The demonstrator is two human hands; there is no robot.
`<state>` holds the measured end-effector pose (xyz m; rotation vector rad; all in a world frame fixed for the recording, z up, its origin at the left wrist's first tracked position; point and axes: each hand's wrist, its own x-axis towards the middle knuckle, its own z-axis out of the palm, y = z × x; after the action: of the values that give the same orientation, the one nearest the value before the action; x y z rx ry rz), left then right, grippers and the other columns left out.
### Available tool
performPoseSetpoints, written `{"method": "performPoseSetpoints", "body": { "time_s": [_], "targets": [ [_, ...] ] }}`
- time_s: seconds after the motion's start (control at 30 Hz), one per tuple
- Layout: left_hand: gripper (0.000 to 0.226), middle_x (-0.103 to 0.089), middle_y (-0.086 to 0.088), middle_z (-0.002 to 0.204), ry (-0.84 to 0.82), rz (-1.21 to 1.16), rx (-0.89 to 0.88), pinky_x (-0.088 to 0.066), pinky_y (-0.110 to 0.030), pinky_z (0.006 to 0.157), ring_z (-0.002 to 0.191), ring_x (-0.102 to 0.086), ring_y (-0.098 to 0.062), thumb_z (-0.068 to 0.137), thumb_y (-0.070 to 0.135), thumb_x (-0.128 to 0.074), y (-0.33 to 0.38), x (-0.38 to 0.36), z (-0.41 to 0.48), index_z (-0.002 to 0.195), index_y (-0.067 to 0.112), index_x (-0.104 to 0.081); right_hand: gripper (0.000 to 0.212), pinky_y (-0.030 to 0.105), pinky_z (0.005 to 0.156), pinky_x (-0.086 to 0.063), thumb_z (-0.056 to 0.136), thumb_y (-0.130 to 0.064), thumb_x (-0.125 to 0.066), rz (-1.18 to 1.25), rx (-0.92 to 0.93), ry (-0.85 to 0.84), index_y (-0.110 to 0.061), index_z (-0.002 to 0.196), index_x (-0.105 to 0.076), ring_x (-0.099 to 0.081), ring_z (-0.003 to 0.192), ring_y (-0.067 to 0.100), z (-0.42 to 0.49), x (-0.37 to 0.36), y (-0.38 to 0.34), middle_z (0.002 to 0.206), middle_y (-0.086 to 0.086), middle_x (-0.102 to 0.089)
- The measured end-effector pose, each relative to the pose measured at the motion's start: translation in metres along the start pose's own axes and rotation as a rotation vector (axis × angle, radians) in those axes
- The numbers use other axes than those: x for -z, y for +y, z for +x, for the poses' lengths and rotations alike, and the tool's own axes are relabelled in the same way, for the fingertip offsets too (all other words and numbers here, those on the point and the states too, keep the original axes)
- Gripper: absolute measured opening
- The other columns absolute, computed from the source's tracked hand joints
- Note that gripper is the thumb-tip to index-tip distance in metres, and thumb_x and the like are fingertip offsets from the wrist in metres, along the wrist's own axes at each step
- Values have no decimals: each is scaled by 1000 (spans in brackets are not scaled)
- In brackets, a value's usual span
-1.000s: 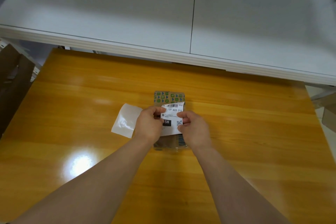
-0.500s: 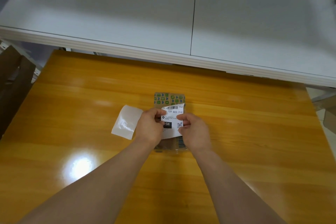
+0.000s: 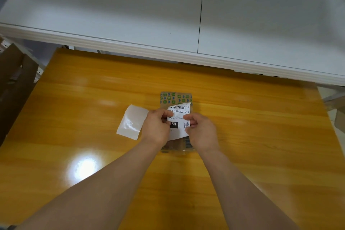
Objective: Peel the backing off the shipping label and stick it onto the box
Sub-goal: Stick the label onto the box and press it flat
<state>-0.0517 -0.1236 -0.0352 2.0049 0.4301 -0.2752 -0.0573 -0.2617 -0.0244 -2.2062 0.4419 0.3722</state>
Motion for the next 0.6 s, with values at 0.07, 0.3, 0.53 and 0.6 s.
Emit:
{"method": "performPoseSetpoints", "body": {
  "time_s": [0.07, 0.3, 0.53, 0.6],
  "targets": [
    [28, -61, -6, 122, -1, 25, 0, -57, -36, 86, 103, -66, -24, 93, 1, -57, 1, 0, 0, 104, 23, -70, 40, 8, 51, -40, 91, 5, -59, 6, -2, 3, -22, 119, -69, -58, 84, 12, -1, 0, 1, 109, 1, -63],
    [22, -56, -5, 123, 7, 76, -24, -50, -29, 87, 106, -63, -24, 94, 2, -59, 3, 1, -2, 99, 20, -69, 39, 20, 72, -49, 89, 4, -60, -9, -7, 15, -21, 117, -70, -60, 90, 14, -1, 0, 1, 107, 0, -64],
    [24, -54, -5, 127, 11, 67, 4, -54, -32, 87, 109, -63, -25, 94, 3, -59, 1, 1, 1, 107, 20, -70, 42, 15, 58, -45, 90, 6, -57, -22, -9, 15, -22, 119, -70, -65, 96, 18, 1, -1, -1, 114, 3, -66],
    [26, -54, -5, 127, 8, 67, 3, -55, -34, 88, 108, -63, -25, 94, 2, -58, 1, 0, 1, 108, 20, -69, 42, 18, 63, -47, 90, 6, -57, -16, -12, 13, -21, 119, -70, -65, 97, 18, 0, -1, -1, 116, 3, -66]
  ]
}}
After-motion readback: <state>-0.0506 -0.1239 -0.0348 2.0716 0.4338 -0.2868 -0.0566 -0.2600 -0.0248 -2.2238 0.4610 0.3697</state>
